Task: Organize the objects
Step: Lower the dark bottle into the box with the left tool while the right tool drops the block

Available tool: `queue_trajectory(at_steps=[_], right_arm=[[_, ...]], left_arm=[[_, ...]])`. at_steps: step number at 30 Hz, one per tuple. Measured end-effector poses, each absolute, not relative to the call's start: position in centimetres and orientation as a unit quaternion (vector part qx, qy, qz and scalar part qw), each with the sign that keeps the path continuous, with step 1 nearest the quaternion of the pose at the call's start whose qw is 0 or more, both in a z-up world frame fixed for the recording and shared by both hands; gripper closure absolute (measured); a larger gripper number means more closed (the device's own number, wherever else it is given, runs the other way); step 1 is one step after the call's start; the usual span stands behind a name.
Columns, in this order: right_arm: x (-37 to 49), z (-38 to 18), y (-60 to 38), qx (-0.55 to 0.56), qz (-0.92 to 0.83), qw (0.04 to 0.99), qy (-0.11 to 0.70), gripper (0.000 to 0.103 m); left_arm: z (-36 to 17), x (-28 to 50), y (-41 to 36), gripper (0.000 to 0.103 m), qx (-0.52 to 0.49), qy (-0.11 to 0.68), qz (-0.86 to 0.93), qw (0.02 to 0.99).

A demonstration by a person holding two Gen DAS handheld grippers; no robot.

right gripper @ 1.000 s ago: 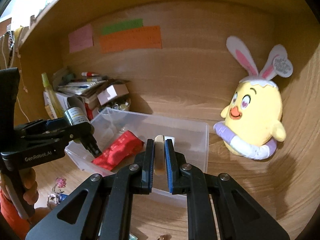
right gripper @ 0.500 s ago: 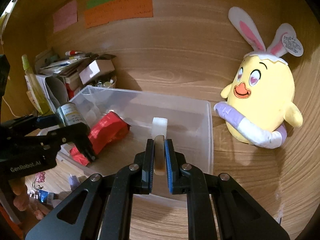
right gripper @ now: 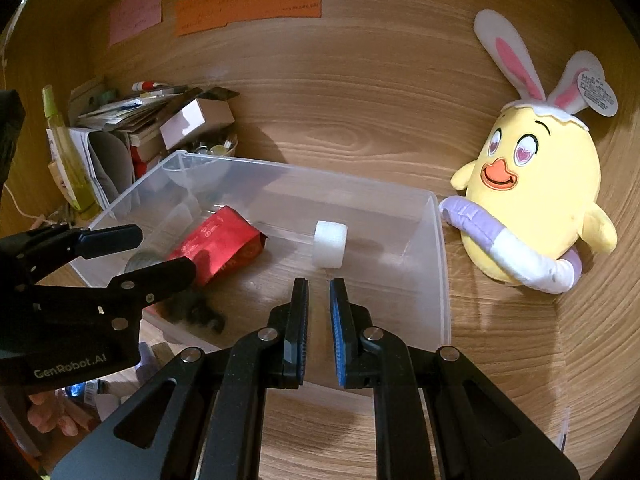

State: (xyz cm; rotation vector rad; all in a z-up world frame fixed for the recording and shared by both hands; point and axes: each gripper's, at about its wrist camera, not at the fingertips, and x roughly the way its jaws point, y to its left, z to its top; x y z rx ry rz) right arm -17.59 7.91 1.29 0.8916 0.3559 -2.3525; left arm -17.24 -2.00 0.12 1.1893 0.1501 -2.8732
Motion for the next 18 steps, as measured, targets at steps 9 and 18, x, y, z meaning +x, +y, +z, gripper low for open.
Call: queue_trajectory(at_steps=[9, 18], right_arm=[[-17.6, 1.5, 8.2, 0.341, -0.881, 0.303, 0.128, 0.088], [-16.8, 3.0, 9.2, 0.315, -0.896, 0.291, 0.118, 0.054]], left_arm=[[1.0, -16.3, -2.5, 0.026, 0.370, 0.056, -0.927, 0.015], [2.3, -14.5, -3.2, 0.016, 0.354, 0.067, -0.933, 0.019]])
